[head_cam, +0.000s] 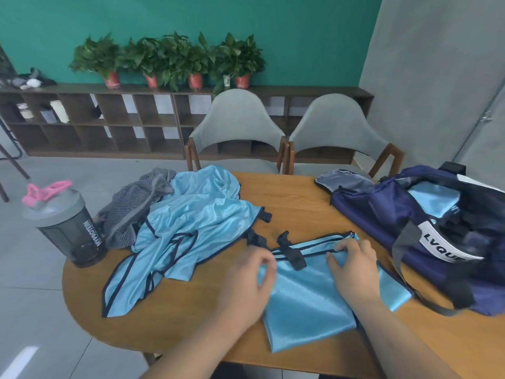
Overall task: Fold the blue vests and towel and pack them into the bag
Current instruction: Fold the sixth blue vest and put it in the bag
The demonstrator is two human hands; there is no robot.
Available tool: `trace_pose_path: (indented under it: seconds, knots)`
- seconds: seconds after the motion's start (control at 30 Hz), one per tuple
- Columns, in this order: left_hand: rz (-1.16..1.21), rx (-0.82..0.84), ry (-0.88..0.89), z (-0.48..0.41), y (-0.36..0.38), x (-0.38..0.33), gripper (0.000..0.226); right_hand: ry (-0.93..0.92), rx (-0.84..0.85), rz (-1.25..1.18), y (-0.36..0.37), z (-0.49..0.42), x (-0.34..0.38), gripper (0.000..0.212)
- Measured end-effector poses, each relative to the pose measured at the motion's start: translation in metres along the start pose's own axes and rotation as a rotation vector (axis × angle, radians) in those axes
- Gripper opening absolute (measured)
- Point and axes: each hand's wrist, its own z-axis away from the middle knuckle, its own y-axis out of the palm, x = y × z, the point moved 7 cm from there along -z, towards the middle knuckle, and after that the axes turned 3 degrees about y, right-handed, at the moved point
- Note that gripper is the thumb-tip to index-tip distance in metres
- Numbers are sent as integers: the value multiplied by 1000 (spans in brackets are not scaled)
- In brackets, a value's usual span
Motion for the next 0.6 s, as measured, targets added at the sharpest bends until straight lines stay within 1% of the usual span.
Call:
trace_pose_path:
  seconds: [0.03, 0.07, 0.1, 0.13, 0.17, 0.2, 0.3, 0.4, 0.47, 0.53, 0.6]
  knots:
    - [-101, 159, 94, 5, 18, -12, 18, -20, -7, 4, -1, 1, 2, 16]
    - [-214, 305, 151, 11, 36, -15, 33, -49, -4, 12, 0, 3, 5, 15]
    - [-317, 417, 161, 15, 49, -14, 47, -75, 0, 15, 0, 3, 6, 13]
    - [-379, 496, 137, 17, 55, -11, 58, -96, 5, 12, 0, 3, 6, 11]
    - [-406, 552, 114, 18, 57, -7, 65, -111, 18, 18, 1, 3, 5, 15]
    - [-412, 593, 103, 18, 57, -3, 69, -124, 44, 37, 3, 2, 2, 26]
    - [-428, 687, 80, 12, 55, 7, 79, -156, 148, 197, 8, 4, -4, 60]
    - [-397, 752, 14, 1, 52, 19, 92, -200, 242, 336, 10, 11, -6, 77]
    - [-392, 778, 3, -10, 47, 28, 98, -244, 284, 431, 10, 13, -7, 81]
    - [-379, 778, -10, -25, 39, 34, 99, -322, 255, 524, 8, 13, -5, 75]
    - [-362, 713, -2, -38, 32, 34, 89, -368, 248, 582, 4, 12, -1, 69]
